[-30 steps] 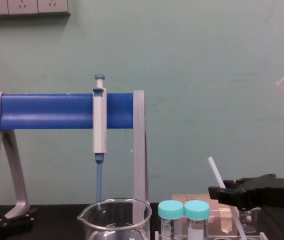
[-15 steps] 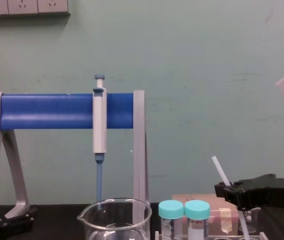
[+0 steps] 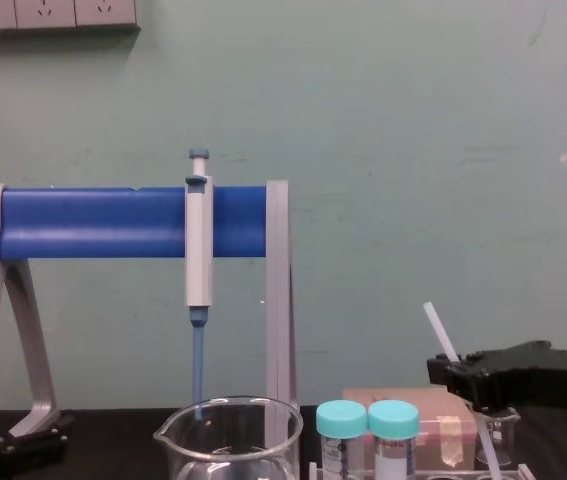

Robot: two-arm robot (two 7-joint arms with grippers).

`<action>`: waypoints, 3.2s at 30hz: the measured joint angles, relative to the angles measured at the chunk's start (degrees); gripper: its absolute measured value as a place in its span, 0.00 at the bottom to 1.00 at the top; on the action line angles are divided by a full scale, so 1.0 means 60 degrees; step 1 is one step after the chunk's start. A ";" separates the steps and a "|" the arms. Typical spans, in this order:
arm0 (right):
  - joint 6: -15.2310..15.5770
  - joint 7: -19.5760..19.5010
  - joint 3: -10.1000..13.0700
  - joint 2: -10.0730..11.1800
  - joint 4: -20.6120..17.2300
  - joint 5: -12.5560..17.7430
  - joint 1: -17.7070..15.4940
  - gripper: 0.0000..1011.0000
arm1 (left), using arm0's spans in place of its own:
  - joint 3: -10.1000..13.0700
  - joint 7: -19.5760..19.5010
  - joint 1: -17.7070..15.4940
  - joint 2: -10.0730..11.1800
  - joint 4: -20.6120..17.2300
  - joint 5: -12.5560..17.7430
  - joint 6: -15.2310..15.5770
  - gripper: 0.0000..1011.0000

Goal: Pick up the stirring rod with one hand, then place it down.

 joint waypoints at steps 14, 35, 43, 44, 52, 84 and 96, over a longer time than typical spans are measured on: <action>-0.1240 0.0238 0.0302 -0.0185 -0.0123 0.0371 -0.0395 0.08 | 0.0000 0.0000 -0.0001 0.0000 0.0000 0.0000 0.0000 0.99; -0.1975 0.0092 0.0907 -0.0024 -0.1337 0.0758 -0.0766 0.08 | 0.0000 0.0000 -0.0001 0.0000 0.0000 0.0000 0.0000 0.99; -0.2105 -0.0131 0.1258 0.0069 -0.1926 0.0888 -0.0972 0.08 | 0.0000 0.0000 0.0000 0.0000 0.0000 0.0000 0.0000 0.99; -0.2117 -0.0168 0.1314 0.0088 -0.2002 0.0899 -0.1004 0.08 | 0.0000 0.0000 -0.0001 0.0000 0.0000 0.0000 0.0000 0.99; -0.2109 -0.0284 0.1463 0.0132 -0.2190 0.0923 -0.1132 0.08 | 0.0000 0.0000 -0.0001 0.0000 0.0000 0.0000 0.0000 0.99; -0.2038 -0.0240 0.1473 0.0130 -0.2207 0.0948 -0.1237 0.08 | 0.0000 0.0000 0.0000 0.0000 0.0000 0.0000 0.0000 0.99; -0.2021 -0.0239 0.1451 0.0129 -0.2246 0.0962 -0.1257 0.08 | 0.0000 0.0000 -0.0001 0.0000 0.0000 0.0000 0.0000 0.99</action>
